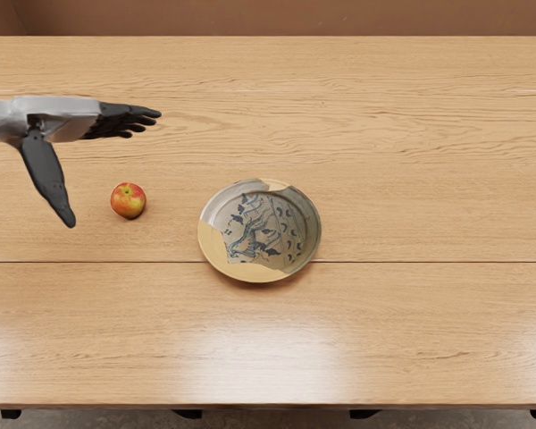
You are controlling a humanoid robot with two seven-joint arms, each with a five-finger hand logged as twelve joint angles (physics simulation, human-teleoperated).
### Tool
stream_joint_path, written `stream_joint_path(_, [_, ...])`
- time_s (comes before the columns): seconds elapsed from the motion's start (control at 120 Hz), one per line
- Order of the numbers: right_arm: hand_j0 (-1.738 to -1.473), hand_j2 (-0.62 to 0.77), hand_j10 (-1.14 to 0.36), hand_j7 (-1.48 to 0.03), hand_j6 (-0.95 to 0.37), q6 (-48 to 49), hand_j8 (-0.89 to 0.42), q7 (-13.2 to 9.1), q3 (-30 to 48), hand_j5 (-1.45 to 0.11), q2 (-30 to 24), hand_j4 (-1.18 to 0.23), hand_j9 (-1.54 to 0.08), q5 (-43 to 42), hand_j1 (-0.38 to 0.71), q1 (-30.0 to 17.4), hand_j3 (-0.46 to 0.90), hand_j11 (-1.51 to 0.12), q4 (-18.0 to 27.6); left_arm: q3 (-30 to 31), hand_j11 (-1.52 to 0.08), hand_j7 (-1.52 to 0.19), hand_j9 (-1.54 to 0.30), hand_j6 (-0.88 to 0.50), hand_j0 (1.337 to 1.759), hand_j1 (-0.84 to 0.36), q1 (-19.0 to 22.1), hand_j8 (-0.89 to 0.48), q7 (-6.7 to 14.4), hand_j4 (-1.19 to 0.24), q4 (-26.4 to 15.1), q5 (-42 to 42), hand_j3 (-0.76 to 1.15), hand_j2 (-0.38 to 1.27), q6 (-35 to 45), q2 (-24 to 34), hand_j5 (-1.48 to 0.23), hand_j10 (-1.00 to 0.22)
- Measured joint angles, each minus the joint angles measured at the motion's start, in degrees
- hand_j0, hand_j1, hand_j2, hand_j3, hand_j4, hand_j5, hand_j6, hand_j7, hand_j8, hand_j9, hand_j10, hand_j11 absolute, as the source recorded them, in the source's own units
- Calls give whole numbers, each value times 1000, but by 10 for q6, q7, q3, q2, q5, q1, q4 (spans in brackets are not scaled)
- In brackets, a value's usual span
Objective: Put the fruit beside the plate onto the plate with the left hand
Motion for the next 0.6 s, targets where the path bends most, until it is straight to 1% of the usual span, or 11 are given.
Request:
stream_joint_path(0.092, [-1658,-3,-15,-20,-15,0,-15,0,0,-20,0,-15,-20,0,-331,0,0,-20,1,-3,0,0,0,-6,1658,349,-3,-6,1,-5,-3,1,0,2,0,1,-1,-4])
stream_joint_path(0.117, [-1658,-3,-15,-20,-15,0,-15,0,1,-20,0,-15,-20,0,-331,1,0,-20,1,-5,0,0,0,-6,1658,349,-5,-6,11,-5,-4,-2,0,2,0,1,-1,-4])
stream_joint_path(0.142, [-1658,-3,-15,-20,-15,0,-15,0,0,-20,0,-15,-20,0,-331,1,0,-20,0,-10,0,0,0,-6,1658,349,-5,-6,32,-5,-4,-11,0,2,0,1,-1,-4])
stream_joint_path(0.2, [-1658,-3,-15,-20,-15,0,-15,0,0,-19,0,-15,-20,0,-331,1,0,-20,0,-25,0,0,0,-6,1658,349,-12,-6,101,-5,-6,-33,0,2,0,-11,-1,-4])
stream_joint_path(0.258, [-1658,-3,-15,-20,-15,0,-15,0,0,-19,0,-15,-20,0,-331,1,0,-20,0,-36,0,0,0,-6,1658,349,-45,-6,199,-5,-7,-47,0,2,0,-47,-1,-4])
stream_joint_path(0.317, [-1658,-3,-15,-20,-15,0,-15,0,0,-20,0,-15,-20,0,-331,1,0,-20,0,-46,0,0,0,-6,1658,349,-50,-5,297,-5,-10,-54,0,1,0,-69,-1,-4])
stream_joint_path(0.35, [-1658,-3,-15,-20,-15,0,-15,0,0,-20,0,-15,-20,0,-331,1,0,-20,1,-49,0,-1,0,-6,1658,349,-51,-6,337,-5,-13,-57,0,1,0,-77,-1,-4])
stream_joint_path(0.383, [-1658,-3,-15,-20,-15,0,-15,0,0,-20,0,-15,-20,0,-331,1,0,-20,1,-55,0,-1,-1,-6,1658,349,-51,-6,365,-5,-15,-57,0,1,0,-88,-1,-4])
stream_joint_path(0.425, [-1658,-3,-15,-20,-15,0,-15,0,0,-20,0,-15,-20,0,-331,1,0,-20,1,-66,0,-1,0,-6,1658,349,-51,-6,390,-5,-22,-49,0,1,0,-88,-1,-4])
stream_joint_path(0.475, [-1658,-3,-15,-20,-15,0,-15,0,0,-20,0,-15,-20,0,-331,1,0,-20,1,-76,0,-1,0,-6,1658,349,-56,-6,410,-5,-43,-28,0,0,0,-84,-1,-4])
stream_joint_path(0.6, [-1658,-3,-15,-20,-15,0,-15,0,0,-20,0,-15,-20,0,-331,1,0,-20,2,-89,-8,-8,-8,-12,1658,343,-28,-11,432,-11,-116,53,0,2,45,-92,-8,-10])
